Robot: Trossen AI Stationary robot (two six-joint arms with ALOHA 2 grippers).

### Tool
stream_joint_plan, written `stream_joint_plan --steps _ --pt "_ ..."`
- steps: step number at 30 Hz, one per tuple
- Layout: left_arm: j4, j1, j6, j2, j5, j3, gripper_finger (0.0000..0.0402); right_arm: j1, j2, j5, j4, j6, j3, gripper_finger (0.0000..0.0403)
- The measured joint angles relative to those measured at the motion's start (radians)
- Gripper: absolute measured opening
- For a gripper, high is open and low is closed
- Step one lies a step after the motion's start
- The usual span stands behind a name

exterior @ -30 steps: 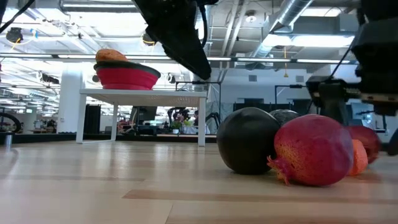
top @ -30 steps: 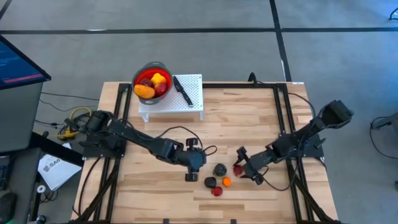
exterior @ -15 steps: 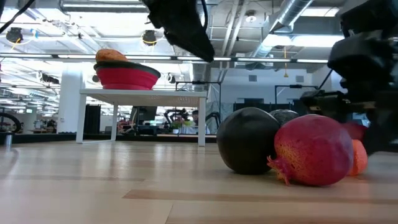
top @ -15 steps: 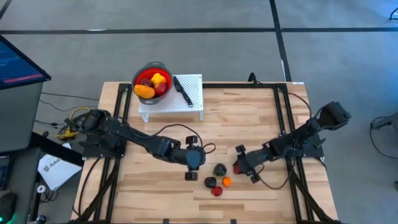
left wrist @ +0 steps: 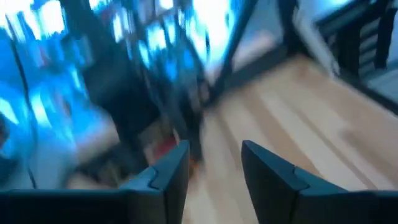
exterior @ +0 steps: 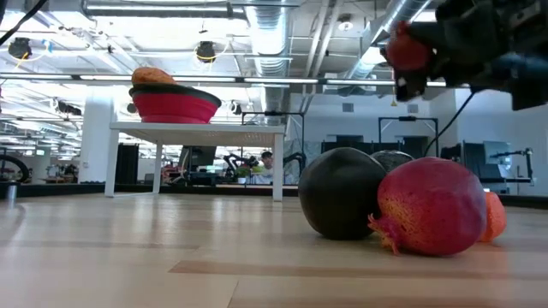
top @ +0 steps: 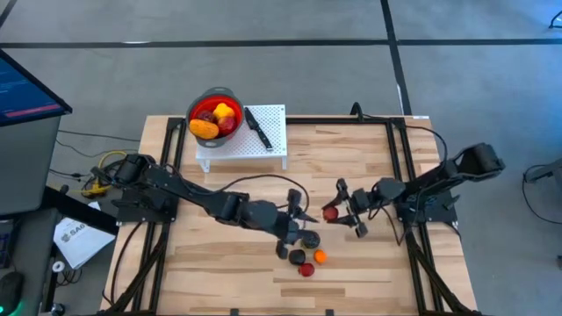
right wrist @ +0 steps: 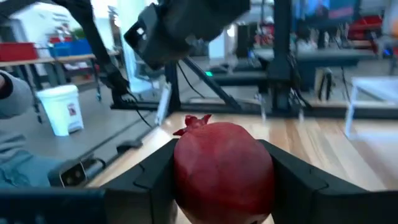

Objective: Pick & Place Fruit
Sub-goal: Put the top red pomegranate into the red strainer bowl on the shelf

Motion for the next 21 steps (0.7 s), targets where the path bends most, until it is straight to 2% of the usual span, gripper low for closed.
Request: stream_joint_plan --steps 3,8,10,14,17,21 --pt "0.132 0.007 0.141 0.000 0.063 0.001 0.0156 0.000 0.048 -0.019 0.036 -0.015 0.047 0.0183" --pt "0.112 0.011 0.294 0.001 0.040 0.000 0.0223 -0.004 0.140 -0.019 0.034 -0.021 0.132 0.0201" --pt "0.091 0.009 0.336 0.003 0.005 -0.006 0.0256 -0.008 0.176 -0.019 0.031 -0.020 0.168 0.0204" --pt "0.070 -0.005 0.384 0.006 -0.172 -0.047 0.0305 -0.009 0.225 -0.019 0.032 -0.013 0.224 0.0198" --pt "0.075 -0.012 0.386 0.005 -0.218 -0.075 0.0324 -0.014 0.239 -0.019 0.016 0.004 0.253 0.0191" --pt "0.063 -0.022 0.388 0.007 -0.258 -0.104 0.0331 -0.037 0.235 -0.063 0.026 0.047 0.274 0.0191"
